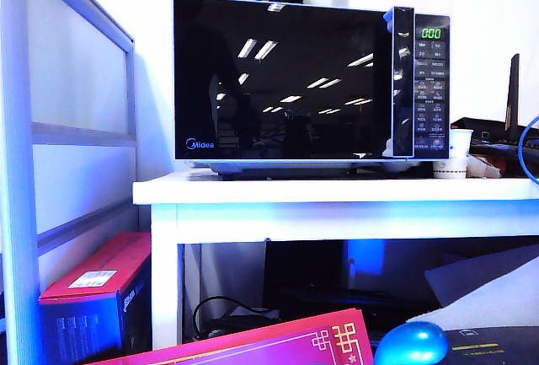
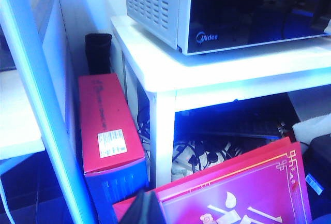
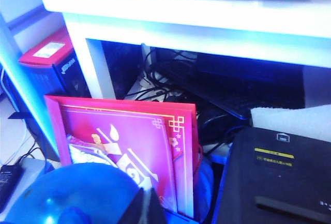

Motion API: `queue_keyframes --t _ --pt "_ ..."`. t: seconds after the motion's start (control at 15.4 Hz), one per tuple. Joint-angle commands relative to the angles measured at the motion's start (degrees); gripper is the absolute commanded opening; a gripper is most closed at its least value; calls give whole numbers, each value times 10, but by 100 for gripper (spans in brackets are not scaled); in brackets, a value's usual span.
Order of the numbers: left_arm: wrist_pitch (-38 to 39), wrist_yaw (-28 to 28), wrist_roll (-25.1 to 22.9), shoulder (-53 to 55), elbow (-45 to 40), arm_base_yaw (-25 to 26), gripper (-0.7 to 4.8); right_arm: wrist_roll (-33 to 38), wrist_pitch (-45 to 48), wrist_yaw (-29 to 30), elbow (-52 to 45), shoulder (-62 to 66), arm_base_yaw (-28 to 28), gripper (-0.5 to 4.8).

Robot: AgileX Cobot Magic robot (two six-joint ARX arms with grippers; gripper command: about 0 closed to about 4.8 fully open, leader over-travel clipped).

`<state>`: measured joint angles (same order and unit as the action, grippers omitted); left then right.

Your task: Open the microwave door, place the orange inside the microwave, then close the microwave door.

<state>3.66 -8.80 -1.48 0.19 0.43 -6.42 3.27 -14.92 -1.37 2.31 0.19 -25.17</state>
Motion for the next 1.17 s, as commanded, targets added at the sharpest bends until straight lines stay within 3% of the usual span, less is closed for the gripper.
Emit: queue_keyframes --t 0.06,0.39,1.17 --pt "-7 -1 0 -2 0 1 -2 1 2 0 -1 -1 15 -1" --pt "-7 -2 0 -2 0 1 -2 1 2 -1 -4 -1 90 -1" --pt "-7 -2 0 -2 0 1 -2 1 57 0 -22 -1 90 -1"
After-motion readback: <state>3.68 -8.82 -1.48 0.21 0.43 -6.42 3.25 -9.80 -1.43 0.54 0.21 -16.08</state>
